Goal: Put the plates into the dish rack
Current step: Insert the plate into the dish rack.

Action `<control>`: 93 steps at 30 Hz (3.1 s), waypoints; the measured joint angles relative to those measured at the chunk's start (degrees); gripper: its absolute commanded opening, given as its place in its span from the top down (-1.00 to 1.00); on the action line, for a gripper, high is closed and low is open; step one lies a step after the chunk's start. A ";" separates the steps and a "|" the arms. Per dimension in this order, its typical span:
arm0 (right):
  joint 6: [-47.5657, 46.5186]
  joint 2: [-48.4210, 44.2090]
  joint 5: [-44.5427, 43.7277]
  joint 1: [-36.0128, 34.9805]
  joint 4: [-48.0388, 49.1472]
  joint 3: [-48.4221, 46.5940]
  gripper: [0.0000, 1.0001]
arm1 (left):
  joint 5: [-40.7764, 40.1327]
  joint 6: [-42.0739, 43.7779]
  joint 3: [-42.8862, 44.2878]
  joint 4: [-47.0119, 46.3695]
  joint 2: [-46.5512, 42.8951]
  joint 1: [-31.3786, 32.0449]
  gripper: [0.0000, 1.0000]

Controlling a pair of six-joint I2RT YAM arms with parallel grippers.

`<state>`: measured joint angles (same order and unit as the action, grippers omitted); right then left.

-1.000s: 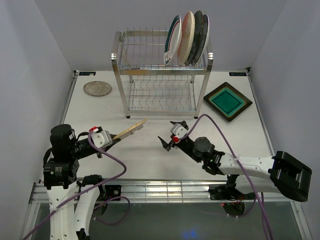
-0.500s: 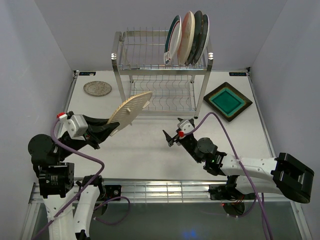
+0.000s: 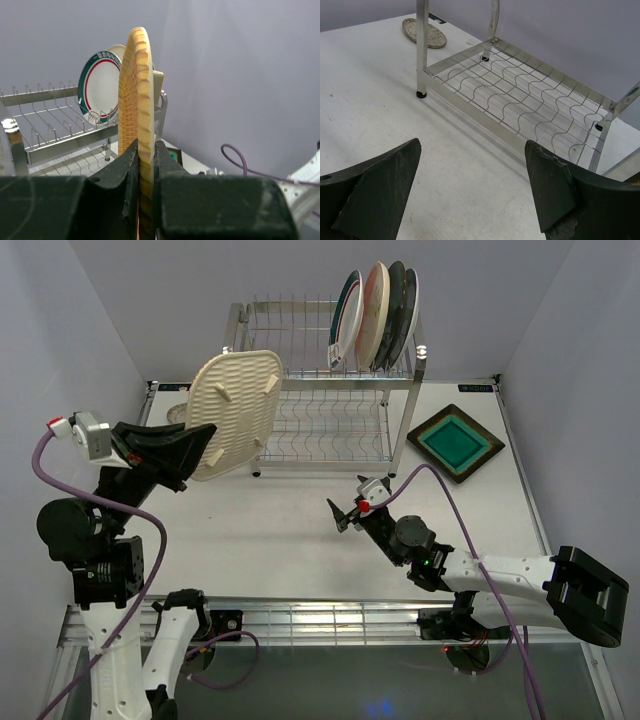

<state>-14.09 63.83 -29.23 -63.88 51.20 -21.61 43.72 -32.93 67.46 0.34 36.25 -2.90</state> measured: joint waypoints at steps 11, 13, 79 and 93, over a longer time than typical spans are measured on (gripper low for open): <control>0.13 0.07 -0.44 0.00 0.02 0.00 -0.80 | -9.86 -10.14 7.10 -3.48 8.28 0.00 1.00; 0.13 0.13 -0.46 0.00 0.02 0.00 -0.80 | -10.64 -10.86 8.63 -3.82 9.53 0.00 1.00; 1.07 0.22 -0.90 0.02 -0.46 0.00 -0.80 | -14.36 -8.39 -6.32 -25.18 0.74 12.37 1.00; 1.05 -0.63 -2.14 0.11 -0.85 0.00 -0.80 | -20.79 -0.46 -4.00 -26.05 8.68 15.02 1.00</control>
<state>-13.04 63.20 -31.38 -63.77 50.35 -21.61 22.94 -33.39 63.46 -25.71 44.93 12.12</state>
